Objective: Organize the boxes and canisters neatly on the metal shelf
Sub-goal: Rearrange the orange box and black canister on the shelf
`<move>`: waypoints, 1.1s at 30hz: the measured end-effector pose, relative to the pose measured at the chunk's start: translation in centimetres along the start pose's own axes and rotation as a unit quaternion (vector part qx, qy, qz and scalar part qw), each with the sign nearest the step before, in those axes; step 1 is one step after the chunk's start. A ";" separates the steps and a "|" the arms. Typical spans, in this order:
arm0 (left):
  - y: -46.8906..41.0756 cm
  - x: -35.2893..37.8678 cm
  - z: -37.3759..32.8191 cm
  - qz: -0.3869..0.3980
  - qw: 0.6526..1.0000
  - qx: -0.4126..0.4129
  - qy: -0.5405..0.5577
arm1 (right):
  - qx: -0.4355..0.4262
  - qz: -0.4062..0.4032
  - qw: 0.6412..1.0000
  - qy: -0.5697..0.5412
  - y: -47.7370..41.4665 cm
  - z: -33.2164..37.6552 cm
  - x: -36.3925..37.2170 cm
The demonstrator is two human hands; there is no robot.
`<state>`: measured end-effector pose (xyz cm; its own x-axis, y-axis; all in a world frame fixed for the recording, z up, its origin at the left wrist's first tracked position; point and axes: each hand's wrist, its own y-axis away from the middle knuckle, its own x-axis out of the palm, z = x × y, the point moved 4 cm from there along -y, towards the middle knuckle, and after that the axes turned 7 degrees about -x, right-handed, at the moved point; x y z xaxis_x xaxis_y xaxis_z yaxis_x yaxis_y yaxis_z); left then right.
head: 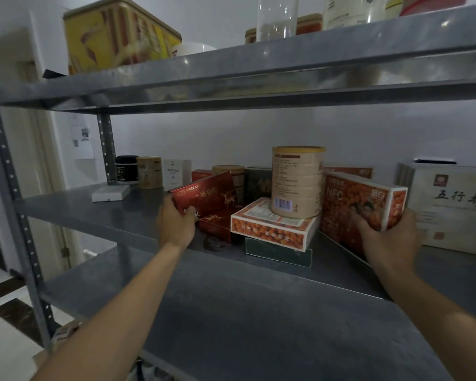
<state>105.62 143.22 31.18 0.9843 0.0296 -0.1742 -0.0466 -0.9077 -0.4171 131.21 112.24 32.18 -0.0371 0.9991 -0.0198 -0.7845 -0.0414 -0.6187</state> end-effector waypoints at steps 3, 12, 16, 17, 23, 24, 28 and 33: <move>1.9 -0.3 -2.8 -0.024 0.998 0.024 -0.060 | 0.007 0.011 1.000 -0.003 0.0 0.1 -0.2; 7.8 5.4 -12.3 0.191 0.981 0.018 -0.001 | 0.011 0.032 0.999 -0.008 0.0 0.1 -0.9; 9.2 9.4 -15.0 0.266 0.963 0.020 0.022 | 0.010 0.045 0.999 -0.016 0.0 -0.1 -1.2; 9.3 10.2 -15.3 0.265 0.964 0.032 0.018 | 0.010 0.047 0.999 -0.018 0.0 -0.1 -1.2; 8.3 11.9 -15.0 0.190 0.980 0.041 0.034 | 0.019 0.055 0.998 -0.025 0.0 -0.2 -1.1; 8.1 11.7 -14.9 0.173 0.983 0.045 0.040 | 0.020 0.055 0.998 -0.023 0.0 -0.2 -1.1; 5.4 9.3 -13.3 0.099 0.992 0.018 0.073 | 0.022 0.044 0.999 -0.019 -0.1 -0.4 -1.0; 1.2 5.6 -9.9 0.016 0.997 -0.016 0.071 | 0.015 0.052 0.998 -0.013 -0.2 -0.4 -0.1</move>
<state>112.73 138.18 38.53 0.9967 -0.0570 -0.0577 -0.0749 -0.9202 -0.3842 131.63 112.19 31.96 -0.1356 0.9888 -0.0627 -0.7939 -0.1463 -0.5902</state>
